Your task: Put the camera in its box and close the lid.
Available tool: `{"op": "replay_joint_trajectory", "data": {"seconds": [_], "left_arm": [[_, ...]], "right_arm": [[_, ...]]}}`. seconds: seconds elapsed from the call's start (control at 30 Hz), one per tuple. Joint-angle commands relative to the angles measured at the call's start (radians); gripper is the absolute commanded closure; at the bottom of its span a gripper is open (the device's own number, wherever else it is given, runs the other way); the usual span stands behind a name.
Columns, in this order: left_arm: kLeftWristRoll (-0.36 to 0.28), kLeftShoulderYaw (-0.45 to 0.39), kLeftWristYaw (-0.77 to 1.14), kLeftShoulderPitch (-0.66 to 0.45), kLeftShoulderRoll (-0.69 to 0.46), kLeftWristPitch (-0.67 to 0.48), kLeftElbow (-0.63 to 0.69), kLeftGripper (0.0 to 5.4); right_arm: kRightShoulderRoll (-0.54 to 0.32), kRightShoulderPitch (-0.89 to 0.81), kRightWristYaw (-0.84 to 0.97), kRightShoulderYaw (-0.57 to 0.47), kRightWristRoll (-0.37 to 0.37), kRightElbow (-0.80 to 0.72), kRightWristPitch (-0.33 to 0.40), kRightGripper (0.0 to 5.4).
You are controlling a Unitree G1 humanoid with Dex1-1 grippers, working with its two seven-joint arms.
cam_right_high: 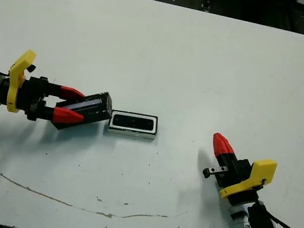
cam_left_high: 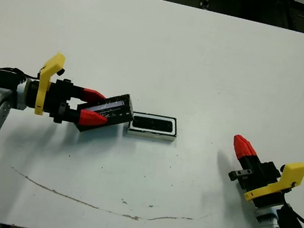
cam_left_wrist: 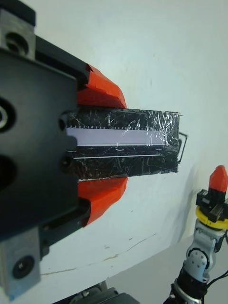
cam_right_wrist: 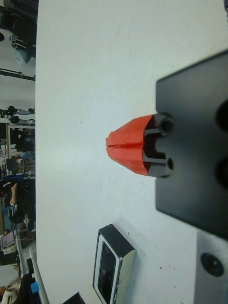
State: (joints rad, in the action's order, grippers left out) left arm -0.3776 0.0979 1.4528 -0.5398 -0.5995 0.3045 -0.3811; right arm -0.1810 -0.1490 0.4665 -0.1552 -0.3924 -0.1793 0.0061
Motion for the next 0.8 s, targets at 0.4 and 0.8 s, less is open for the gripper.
{"op": "replay_joint_trajectory", "data": {"seconds": [0.4, 0.8], "left_arm": [[0.126, 0.076, -0.165, 0.008, 0.098, -0.140, 0.071, 2.25], [0.142, 0.117, -0.191, 0.008, 0.125, -0.163, 0.090, 2.25]], "right_arm": [[-0.016, -0.011, -0.006, -0.008, -0.003, -0.006, 0.016, 5.40], [-0.018, -0.009, 0.006, -0.010, -0.016, 0.000, 0.017, 5.40]]}}
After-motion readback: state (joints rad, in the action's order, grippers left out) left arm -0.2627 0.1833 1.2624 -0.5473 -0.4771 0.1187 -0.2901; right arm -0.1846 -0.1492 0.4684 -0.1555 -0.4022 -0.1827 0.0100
